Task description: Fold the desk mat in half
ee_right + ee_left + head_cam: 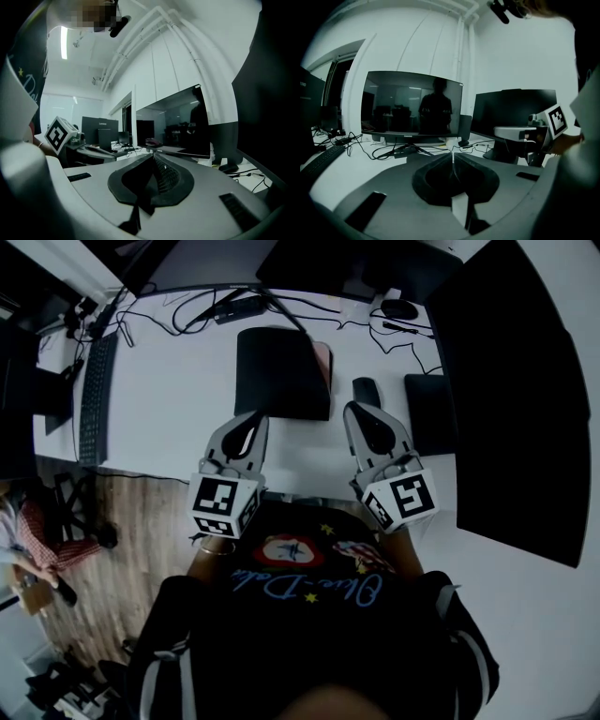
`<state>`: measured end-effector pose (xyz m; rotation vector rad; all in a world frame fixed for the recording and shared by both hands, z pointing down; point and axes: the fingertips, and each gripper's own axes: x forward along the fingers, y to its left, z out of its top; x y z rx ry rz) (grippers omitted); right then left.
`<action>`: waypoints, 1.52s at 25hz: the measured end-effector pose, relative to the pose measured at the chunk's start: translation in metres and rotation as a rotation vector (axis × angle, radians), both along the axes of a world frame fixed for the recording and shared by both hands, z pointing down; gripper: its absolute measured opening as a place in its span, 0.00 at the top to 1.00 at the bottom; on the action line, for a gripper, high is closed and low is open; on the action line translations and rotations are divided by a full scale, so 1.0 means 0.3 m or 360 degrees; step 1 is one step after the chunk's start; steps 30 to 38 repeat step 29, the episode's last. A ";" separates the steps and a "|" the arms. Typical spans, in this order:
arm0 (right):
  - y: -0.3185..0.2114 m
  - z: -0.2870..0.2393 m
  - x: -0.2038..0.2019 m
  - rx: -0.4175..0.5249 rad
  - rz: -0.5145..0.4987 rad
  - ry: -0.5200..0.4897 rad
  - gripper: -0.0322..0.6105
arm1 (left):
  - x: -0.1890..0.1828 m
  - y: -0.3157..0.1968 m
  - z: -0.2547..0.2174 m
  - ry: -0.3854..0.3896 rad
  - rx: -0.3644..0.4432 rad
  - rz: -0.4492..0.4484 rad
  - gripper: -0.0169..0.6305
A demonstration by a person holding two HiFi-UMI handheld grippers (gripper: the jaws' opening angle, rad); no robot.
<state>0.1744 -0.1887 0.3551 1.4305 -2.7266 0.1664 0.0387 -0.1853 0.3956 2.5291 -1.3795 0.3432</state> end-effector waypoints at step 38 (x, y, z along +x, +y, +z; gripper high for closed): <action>-0.015 0.020 0.024 -0.0055 -0.0012 -0.0010 0.95 | 0.019 -0.014 -0.018 -0.0055 0.0019 -0.0025 0.96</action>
